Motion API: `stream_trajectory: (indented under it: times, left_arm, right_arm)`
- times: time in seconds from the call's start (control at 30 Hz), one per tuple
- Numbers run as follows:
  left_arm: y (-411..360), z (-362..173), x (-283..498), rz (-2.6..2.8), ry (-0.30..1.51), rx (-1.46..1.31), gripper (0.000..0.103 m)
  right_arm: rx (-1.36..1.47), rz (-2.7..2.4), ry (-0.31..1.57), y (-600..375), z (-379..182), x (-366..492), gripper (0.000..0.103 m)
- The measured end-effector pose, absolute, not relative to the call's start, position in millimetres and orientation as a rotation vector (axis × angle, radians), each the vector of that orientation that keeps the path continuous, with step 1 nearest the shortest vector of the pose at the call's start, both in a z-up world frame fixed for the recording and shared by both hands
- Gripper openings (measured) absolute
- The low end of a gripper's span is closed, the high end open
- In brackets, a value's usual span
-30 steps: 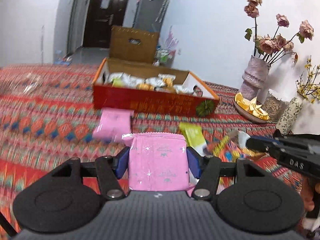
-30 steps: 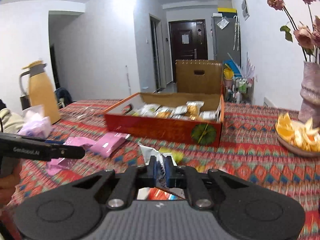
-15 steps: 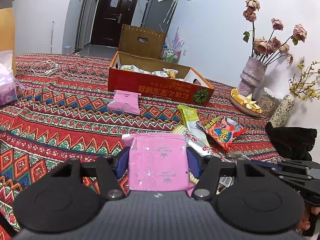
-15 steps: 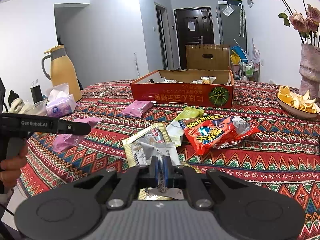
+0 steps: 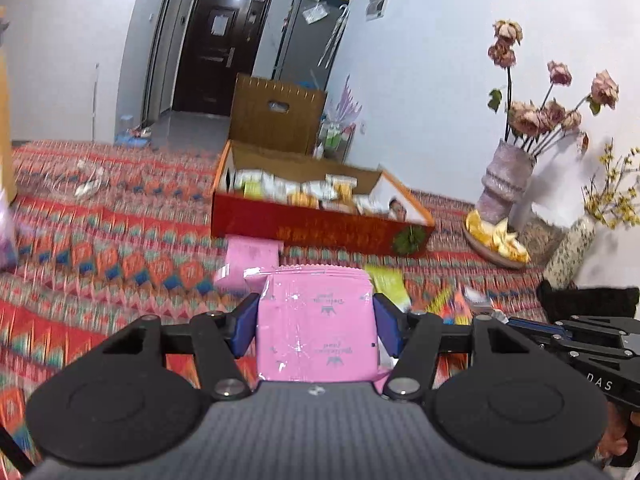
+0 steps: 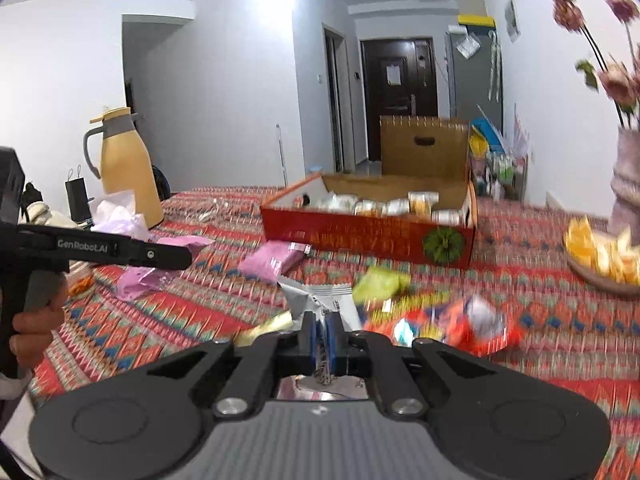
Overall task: Organize snacks
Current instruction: 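Carry the pink packet and white packet into the box and lower them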
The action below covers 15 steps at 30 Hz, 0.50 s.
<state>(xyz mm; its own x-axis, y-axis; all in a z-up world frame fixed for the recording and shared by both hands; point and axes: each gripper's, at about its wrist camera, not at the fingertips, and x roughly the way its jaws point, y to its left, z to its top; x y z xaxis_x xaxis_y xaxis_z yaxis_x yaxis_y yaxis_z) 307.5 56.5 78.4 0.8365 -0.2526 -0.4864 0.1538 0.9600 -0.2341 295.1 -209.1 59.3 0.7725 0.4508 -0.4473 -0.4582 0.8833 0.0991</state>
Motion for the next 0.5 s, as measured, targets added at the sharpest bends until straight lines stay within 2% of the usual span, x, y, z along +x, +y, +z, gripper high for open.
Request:
stream_trajectory:
  times: [0.3, 0.5]
  left_arm:
    - [65, 109, 435, -0.204, 0.485, -0.124, 0.061]
    - [67, 94, 525, -0.189, 0.516, -0.154, 0.061]
  right_arm:
    - [-0.076, 0.540, 0.405, -185, 92, 410, 0.005]
    - [-0.052, 0.576, 0.417, -153, 92, 501, 0.005]
